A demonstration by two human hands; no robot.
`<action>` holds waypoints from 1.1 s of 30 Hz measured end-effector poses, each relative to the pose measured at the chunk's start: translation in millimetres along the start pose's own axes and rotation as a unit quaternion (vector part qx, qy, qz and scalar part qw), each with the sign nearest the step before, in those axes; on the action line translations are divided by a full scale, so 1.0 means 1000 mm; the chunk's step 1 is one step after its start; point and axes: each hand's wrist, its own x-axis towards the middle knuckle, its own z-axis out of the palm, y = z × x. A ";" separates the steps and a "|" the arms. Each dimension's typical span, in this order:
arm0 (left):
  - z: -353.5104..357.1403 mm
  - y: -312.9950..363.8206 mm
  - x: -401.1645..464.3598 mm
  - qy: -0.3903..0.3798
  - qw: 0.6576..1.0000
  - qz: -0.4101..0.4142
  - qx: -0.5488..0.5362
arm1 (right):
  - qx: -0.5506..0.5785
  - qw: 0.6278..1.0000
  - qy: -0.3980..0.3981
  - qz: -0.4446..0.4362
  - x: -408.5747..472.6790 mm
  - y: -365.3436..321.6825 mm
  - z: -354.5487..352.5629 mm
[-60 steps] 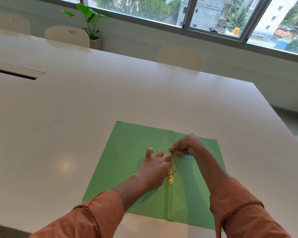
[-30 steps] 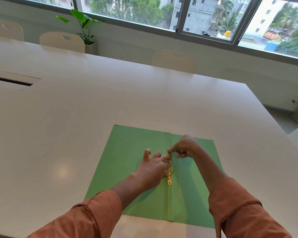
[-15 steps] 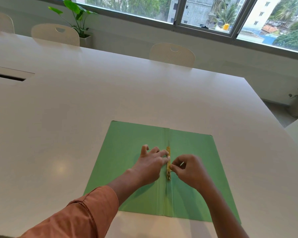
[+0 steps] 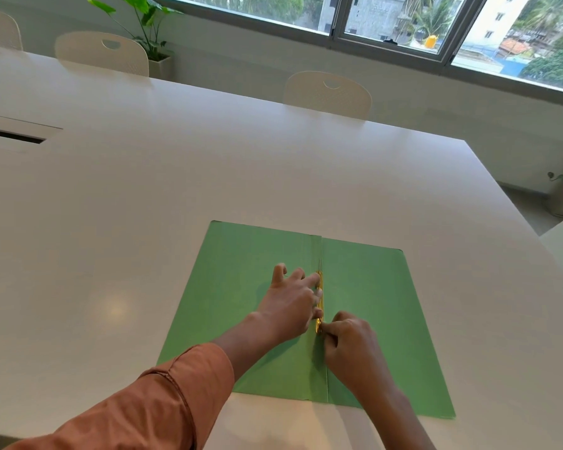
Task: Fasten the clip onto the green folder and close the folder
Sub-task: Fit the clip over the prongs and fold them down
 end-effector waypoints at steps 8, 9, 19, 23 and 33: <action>-0.005 0.001 0.002 -0.018 1.000 -0.001 0.013 | -0.039 0.999 -0.010 0.033 -0.005 -0.020 0.005; -0.005 0.002 0.003 -0.022 1.000 0.000 0.013 | -0.043 0.998 -0.008 0.041 -0.004 -0.023 0.004; -0.009 0.004 0.002 -0.035 0.999 -0.004 0.004 | -0.028 0.987 -0.032 0.154 0.009 -0.042 -0.011; -0.010 0.003 0.003 -0.039 0.999 -0.005 0.007 | 0.001 0.985 -0.036 0.171 0.012 -0.040 -0.012; -0.010 0.002 0.002 -0.043 0.999 -0.006 0.002 | 0.022 0.986 -0.030 0.165 0.013 -0.035 -0.008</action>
